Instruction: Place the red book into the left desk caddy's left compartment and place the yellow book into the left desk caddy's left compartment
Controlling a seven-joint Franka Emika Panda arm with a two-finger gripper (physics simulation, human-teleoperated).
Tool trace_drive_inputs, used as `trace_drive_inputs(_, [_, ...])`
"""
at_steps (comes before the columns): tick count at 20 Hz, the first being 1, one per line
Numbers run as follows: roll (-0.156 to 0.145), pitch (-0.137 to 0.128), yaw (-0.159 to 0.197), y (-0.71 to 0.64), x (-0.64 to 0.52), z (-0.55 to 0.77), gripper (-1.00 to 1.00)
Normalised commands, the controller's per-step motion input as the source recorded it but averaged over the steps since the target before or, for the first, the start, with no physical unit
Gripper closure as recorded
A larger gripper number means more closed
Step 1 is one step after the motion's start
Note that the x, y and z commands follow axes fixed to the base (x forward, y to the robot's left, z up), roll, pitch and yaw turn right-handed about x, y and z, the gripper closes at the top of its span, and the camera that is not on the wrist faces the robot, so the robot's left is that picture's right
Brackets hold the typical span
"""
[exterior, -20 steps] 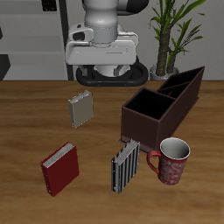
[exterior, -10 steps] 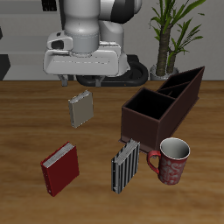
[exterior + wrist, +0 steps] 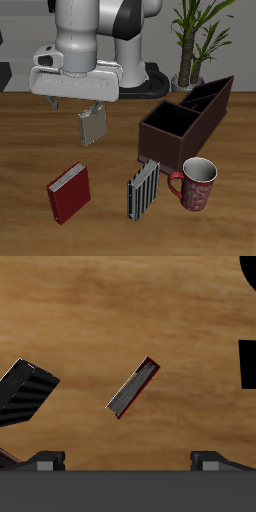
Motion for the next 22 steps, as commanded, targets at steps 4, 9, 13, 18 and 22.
trace_drive_inputs(4, [0.016,-0.005,-0.043,-0.25,0.32,-0.13,-1.00])
trace_drive_inputs(9, [0.075,-0.008,-0.041,-0.16,0.25,-0.30,-1.00])
trace_drive_inputs(13, [0.063,-0.019,-0.036,-0.16,0.14,-0.32,-1.00])
trace_drive_inputs(18, [0.012,-0.011,-0.024,-0.15,0.07,-0.31,-1.00])
trace_drive_inputs(22, [-0.007,-0.025,-0.060,-0.15,0.04,-0.21,-1.00])
